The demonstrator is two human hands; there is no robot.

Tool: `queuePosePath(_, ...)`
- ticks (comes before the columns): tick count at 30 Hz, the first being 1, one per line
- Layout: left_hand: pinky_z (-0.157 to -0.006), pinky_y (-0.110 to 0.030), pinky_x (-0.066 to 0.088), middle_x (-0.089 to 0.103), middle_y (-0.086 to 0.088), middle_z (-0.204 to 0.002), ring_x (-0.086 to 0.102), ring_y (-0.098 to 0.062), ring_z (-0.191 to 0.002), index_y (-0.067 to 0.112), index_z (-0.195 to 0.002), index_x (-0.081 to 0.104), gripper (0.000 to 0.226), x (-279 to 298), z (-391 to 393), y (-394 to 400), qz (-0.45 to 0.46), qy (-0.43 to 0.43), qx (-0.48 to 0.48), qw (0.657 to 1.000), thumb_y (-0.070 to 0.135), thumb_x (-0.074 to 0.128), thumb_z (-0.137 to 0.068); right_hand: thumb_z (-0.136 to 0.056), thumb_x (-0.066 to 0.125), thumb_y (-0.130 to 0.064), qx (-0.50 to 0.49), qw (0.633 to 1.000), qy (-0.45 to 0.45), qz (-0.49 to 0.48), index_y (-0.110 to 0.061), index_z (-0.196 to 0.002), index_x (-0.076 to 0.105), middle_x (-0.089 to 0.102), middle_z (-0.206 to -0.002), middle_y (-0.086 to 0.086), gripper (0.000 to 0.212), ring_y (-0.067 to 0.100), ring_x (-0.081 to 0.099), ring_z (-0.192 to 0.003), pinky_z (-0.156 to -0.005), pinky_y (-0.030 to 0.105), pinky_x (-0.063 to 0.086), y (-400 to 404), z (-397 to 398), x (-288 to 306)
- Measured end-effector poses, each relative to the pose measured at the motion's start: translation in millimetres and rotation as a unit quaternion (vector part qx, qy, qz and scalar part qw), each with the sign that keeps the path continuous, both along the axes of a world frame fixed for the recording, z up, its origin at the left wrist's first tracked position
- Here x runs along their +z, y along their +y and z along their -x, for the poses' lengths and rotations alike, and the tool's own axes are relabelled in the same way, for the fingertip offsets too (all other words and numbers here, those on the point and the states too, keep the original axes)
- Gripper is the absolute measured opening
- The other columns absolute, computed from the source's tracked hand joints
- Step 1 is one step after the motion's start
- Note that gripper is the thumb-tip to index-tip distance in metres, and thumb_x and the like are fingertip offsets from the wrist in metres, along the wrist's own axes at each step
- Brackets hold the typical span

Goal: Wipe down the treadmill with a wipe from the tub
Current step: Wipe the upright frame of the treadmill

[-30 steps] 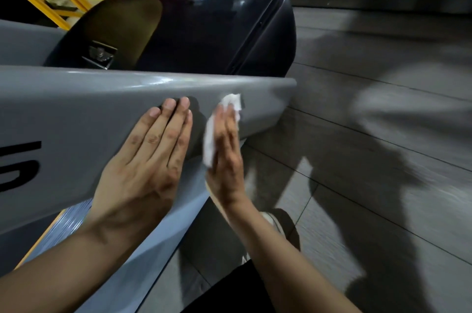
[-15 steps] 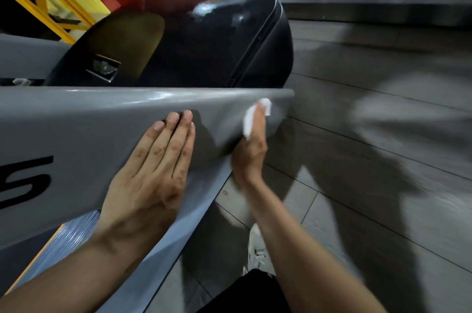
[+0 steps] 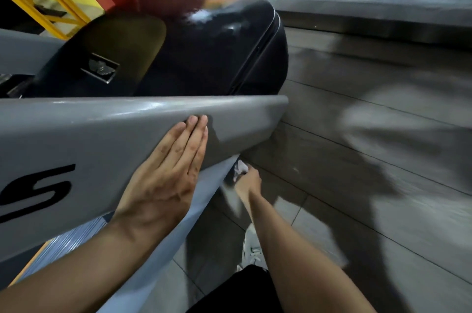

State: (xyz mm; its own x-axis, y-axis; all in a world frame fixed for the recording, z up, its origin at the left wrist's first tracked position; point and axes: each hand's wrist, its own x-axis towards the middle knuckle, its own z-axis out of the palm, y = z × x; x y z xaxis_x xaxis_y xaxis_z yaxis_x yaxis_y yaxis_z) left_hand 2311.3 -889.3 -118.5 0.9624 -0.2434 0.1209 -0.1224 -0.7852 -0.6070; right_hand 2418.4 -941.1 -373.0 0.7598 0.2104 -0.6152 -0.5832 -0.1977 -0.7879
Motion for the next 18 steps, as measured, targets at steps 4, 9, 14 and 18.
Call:
queuePosePath(4, -0.128, -0.047, 0.007, 0.003, -0.031, -0.166, 0.008, -0.04, -0.156, -0.015, -0.155, 0.005, 0.058, 2, 0, -3, -0.007, -0.018, -0.003, 1.0, 0.001, 0.005, -0.099, -0.094, 0.05, -0.029, 0.0, 0.997, -0.065, 0.033, -0.03, -0.106, 0.07, 0.073, -0.104, 0.003, 0.024, 0.029, 0.068, -0.096, -0.084, 0.038, 0.054, -43, 1, 2)
queuePosePath(9, -0.128, -0.048, 0.004, 0.008, -0.029, -0.166, 0.009, -0.04, -0.156, -0.013, -0.155, 0.014, 0.062, 2, -14, -12, 0.062, -0.011, 0.015, 0.998, 0.005, 0.02, -0.095, -0.083, 0.051, -0.004, 0.001, 0.986, -0.146, 0.082, -0.027, -0.11, 0.074, 0.069, -0.111, 0.007, 0.043, 0.026, 0.064, -0.105, -0.09, 0.036, 0.054, -89, -45, 25)
queuePosePath(14, -0.124, -0.049, 0.015, 0.038, -0.029, -0.156, 0.034, -0.042, -0.148, -0.012, -0.148, 0.038, 0.061, 9, -74, -40, 0.138, -0.021, 0.006, 0.99, 0.007, 0.027, -0.091, -0.081, 0.049, -0.028, -0.016, 0.977, -0.188, 0.103, -0.019, -0.091, 0.075, 0.073, -0.091, 0.0, 0.029, 0.019, 0.066, -0.091, -0.073, 0.027, 0.045, -139, -96, 98)
queuePosePath(18, -0.126, -0.048, 0.013, 0.033, -0.025, -0.16, 0.025, -0.038, -0.152, -0.007, -0.153, 0.034, 0.064, 28, -119, -57, 0.185, 0.0, 0.048, 0.982, 0.009, 0.038, -0.091, -0.095, 0.037, -0.032, -0.053, 0.976, -0.19, 0.09, -0.022, -0.102, 0.075, 0.07, -0.099, 0.001, 0.039, 0.019, 0.06, -0.089, -0.074, 0.026, 0.041, -183, -126, 167)
